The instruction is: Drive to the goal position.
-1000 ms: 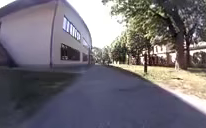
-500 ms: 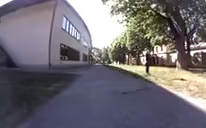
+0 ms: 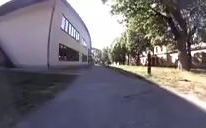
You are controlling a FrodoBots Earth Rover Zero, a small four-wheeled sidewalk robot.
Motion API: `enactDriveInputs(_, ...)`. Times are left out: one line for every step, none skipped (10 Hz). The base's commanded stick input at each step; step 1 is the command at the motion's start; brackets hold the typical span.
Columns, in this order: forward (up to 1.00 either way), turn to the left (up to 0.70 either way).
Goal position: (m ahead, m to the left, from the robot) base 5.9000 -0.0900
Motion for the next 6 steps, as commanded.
enactDriveInputs(0.45, 0.0)
enactDriveInputs(0.45, 0.0)
enactDriveInputs(0.45, 0.0)
enactDriveInputs(0.45, 0.0)
enactDriveInputs(0.45, 0.0)
enactDriveInputs(0.45, 0.0)
